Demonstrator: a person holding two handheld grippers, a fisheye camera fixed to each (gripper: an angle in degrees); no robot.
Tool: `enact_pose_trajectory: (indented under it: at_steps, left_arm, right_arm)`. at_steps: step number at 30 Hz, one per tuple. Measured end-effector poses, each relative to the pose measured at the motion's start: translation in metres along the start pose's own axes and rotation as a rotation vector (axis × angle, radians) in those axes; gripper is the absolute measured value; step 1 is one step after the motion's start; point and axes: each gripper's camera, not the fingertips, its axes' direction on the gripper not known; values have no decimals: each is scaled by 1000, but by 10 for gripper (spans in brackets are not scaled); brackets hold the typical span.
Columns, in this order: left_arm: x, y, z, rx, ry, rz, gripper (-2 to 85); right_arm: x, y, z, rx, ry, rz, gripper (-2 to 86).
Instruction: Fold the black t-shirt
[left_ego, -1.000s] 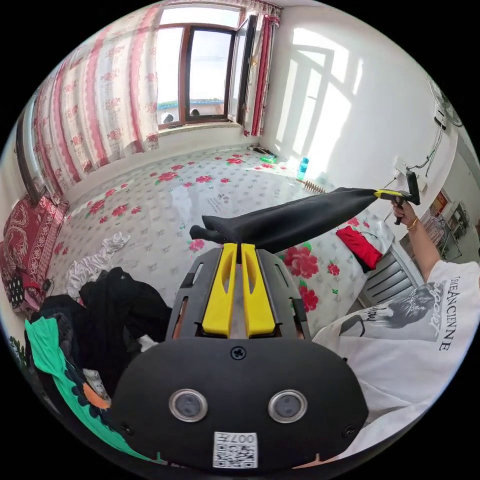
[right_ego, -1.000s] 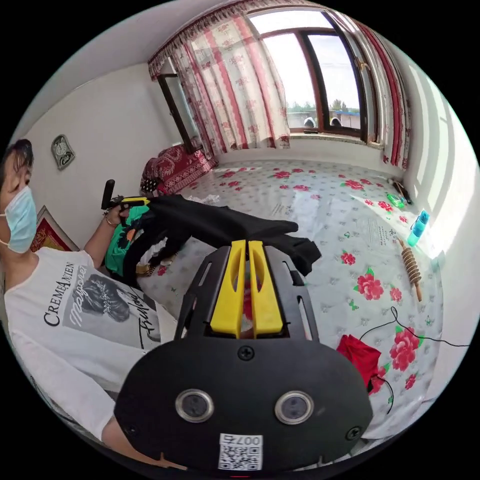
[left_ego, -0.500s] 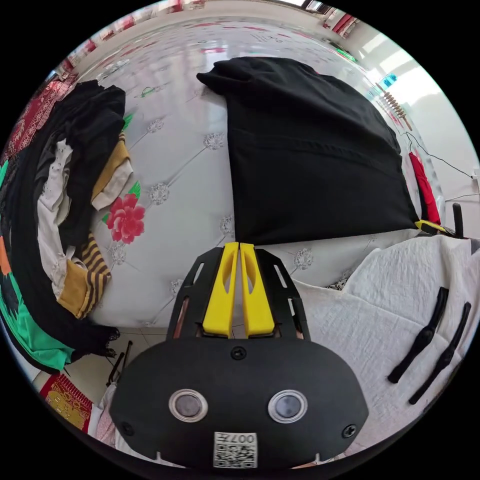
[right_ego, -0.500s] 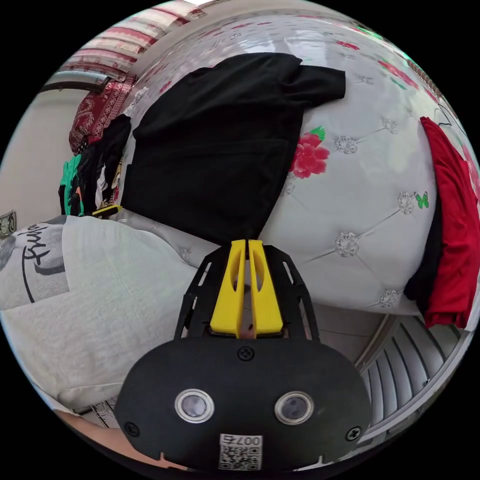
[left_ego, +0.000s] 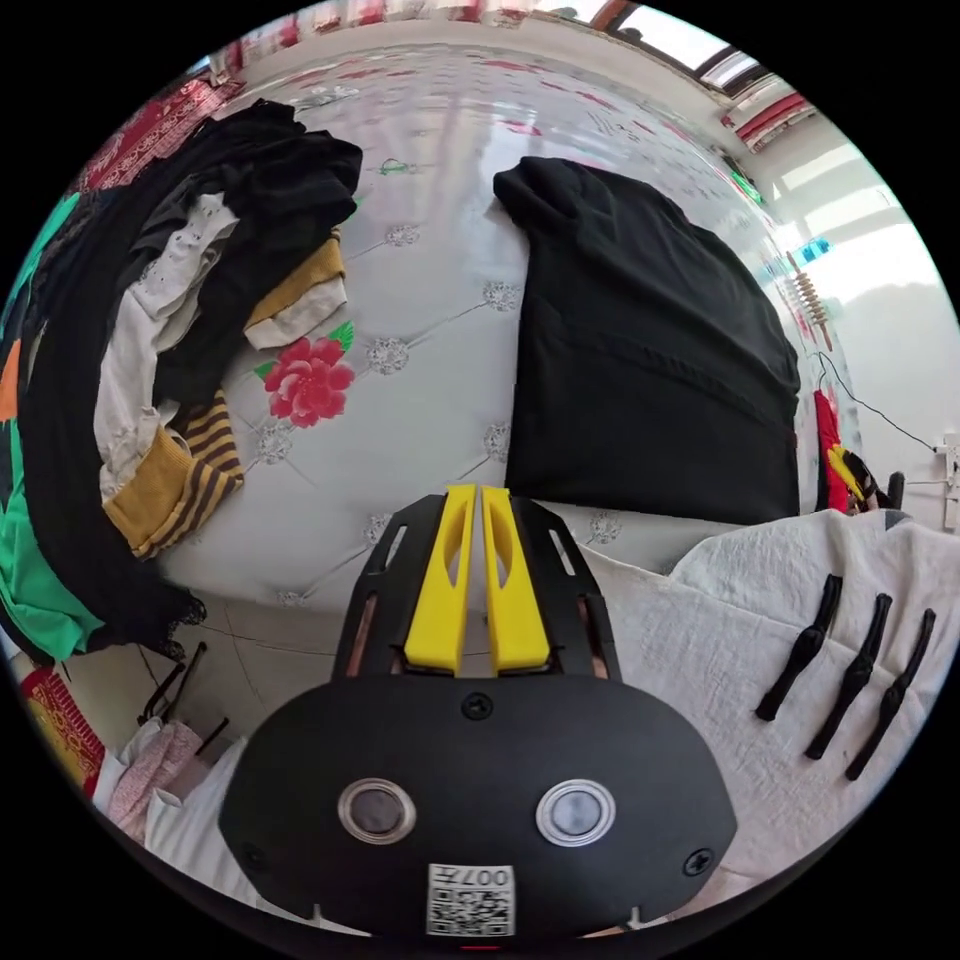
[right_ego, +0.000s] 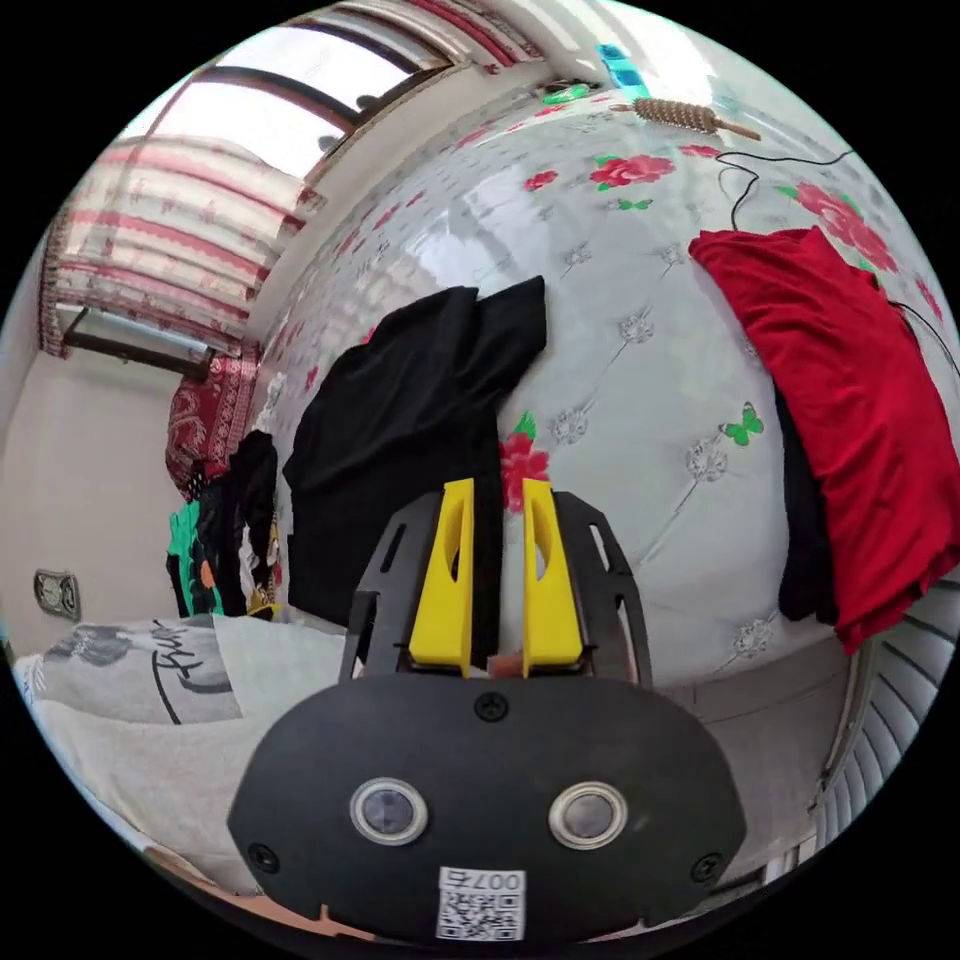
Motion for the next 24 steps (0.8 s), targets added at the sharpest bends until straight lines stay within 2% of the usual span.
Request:
enact_pose_trajectory:
  at_steps: [4,9,12,14,16,18,21,24]
  left_arm:
    - [1,-11,-7,23,24,-40,-9]
    - [13,-24,-10,18,4,-49,-10]
    - [20,-30,-6,-4,-2,-52,-10]
    - [25,-34,-3,-19,-6,-47,-10]
    - [30,-37,-1,-25,-17,-38,-10]
    - [37,-43,3,-27,-4,-26,-10]
    - [45,-53,13,-47,20,-12,-10]
    - [54,-64,14,-48,23,18,-9]
  right_arm:
    - [29,-22,30,117,-47,146,20]
    - [53,-30,74,83,-66,243,16]
    - [54,-24,90,59,-107,227,11]
    - [48,-17,82,104,-114,195,5]
    - [35,7,48,264,-115,108,2]
    - [35,27,37,289,-90,86,2]
    - [61,55,47,208,-97,195,9]
    - [81,75,42,249,-181,292,23]
